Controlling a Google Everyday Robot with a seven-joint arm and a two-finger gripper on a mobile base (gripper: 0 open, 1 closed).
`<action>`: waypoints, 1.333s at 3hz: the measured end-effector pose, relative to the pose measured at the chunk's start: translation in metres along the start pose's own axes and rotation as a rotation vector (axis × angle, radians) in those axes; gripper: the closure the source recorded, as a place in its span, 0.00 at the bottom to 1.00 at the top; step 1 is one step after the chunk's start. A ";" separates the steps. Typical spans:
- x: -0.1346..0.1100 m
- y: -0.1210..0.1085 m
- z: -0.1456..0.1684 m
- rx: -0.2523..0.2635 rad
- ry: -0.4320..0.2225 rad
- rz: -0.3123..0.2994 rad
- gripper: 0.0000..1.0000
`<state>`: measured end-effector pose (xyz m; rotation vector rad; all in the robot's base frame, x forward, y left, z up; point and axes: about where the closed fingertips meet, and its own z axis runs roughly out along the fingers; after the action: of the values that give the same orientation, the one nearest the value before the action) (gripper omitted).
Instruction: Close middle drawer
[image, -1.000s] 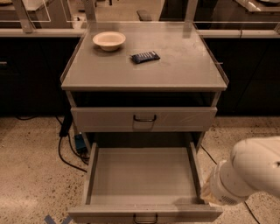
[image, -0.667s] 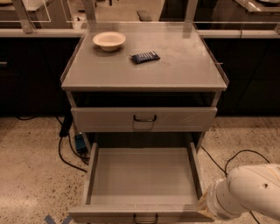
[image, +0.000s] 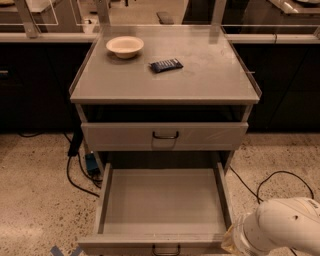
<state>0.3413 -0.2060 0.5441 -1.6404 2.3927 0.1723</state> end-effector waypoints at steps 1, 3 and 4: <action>0.005 0.004 0.015 0.004 -0.013 0.007 1.00; 0.017 0.027 0.090 -0.065 -0.033 0.033 1.00; 0.015 0.049 0.140 -0.169 -0.038 0.038 1.00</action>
Offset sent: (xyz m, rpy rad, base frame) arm -0.0194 0.0077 -0.0967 0.0698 0.0099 -0.0356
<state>0.3082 -0.1699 0.4037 -1.6466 2.4402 0.4194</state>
